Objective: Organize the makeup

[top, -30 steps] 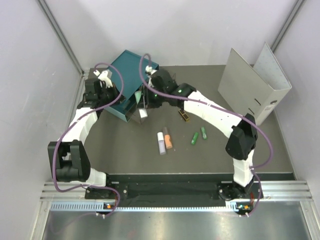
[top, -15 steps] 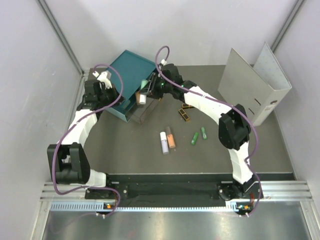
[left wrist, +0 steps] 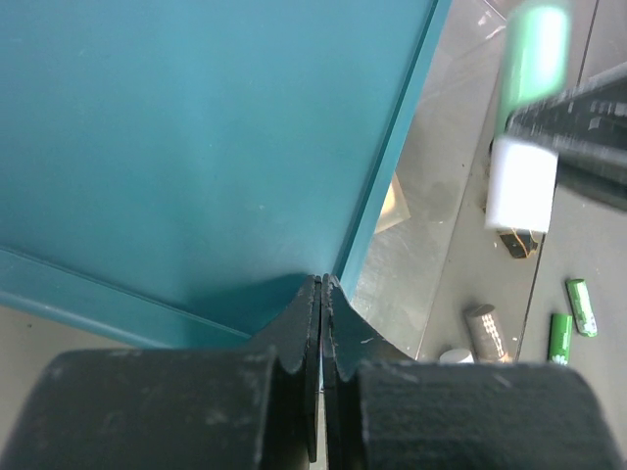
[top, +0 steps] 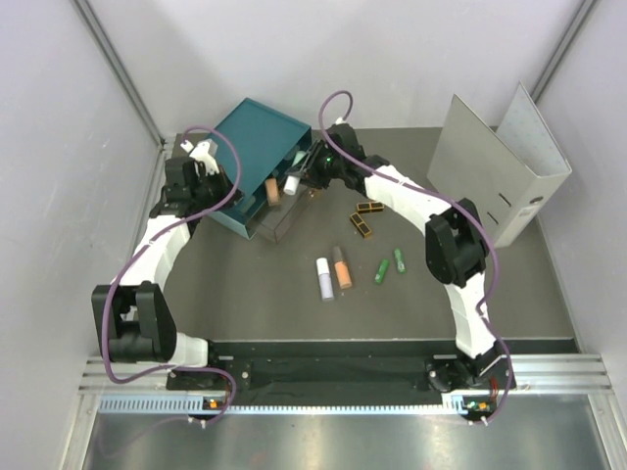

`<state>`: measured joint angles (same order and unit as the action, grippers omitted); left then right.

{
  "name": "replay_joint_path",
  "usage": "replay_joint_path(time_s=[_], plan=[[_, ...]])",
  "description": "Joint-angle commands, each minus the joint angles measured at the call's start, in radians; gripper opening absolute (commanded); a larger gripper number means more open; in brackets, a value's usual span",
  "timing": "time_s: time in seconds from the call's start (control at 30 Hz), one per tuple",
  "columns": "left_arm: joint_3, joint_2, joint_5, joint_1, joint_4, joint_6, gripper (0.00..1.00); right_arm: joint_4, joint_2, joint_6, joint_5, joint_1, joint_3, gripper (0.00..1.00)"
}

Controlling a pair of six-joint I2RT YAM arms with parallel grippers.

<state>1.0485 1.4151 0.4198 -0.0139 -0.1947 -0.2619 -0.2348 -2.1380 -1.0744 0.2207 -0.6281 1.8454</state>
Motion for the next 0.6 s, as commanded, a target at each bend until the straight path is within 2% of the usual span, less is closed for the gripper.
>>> replay_joint_path(time_s=[0.0, 0.2, 0.47, 0.57], plan=[[-0.051, -0.010, 0.024, 0.011, -0.169, 0.012, 0.00, -0.021, -0.046, -0.001, -0.034, 0.036, 0.109, 0.34], [-0.054, -0.016, 0.020, 0.009, -0.175, 0.024, 0.00, 0.002, -0.049, -0.007, -0.008, 0.047, 0.112, 0.48], [-0.062, -0.021, 0.027, 0.011, -0.167, 0.018, 0.00, 0.020, -0.022, -0.002, 0.022, 0.054, 0.115, 0.50], [-0.062, -0.022, 0.027, 0.011, -0.169, 0.021, 0.00, -0.006, 0.039, 0.031, 0.025, 0.059, 0.117, 0.50]])
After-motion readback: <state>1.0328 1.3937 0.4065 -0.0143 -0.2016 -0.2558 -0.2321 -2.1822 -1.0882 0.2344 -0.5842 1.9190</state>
